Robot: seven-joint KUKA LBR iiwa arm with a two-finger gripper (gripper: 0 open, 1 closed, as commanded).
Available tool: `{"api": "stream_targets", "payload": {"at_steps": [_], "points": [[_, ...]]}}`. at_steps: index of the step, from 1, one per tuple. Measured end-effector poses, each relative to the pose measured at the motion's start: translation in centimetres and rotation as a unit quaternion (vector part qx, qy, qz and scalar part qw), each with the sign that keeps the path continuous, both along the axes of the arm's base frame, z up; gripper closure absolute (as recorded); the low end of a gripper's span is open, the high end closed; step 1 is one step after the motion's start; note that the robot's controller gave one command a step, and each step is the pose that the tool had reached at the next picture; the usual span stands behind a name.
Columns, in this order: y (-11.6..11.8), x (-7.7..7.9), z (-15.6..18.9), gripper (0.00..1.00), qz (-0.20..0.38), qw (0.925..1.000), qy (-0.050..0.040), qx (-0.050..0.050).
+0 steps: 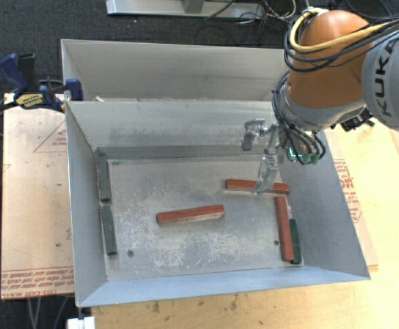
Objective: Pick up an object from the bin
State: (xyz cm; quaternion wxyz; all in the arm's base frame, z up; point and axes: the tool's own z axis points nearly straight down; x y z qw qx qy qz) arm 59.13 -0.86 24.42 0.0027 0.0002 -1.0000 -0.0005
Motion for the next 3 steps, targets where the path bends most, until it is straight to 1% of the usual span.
{"api": "stream_targets", "payload": {"at_steps": [1, 2, 3], "points": [[0.0, 0.1, 0.4, 0.0, 0.0, 1.0, -0.0036, 0.0], [-3.8, 2.0, -7.3, 0.0, -0.008, 0.9999, -0.0063, 0.0], [-4.8, 2.3, -11.2, 0.0, 0.004, 1.0, -0.0017, 0.0]]}}
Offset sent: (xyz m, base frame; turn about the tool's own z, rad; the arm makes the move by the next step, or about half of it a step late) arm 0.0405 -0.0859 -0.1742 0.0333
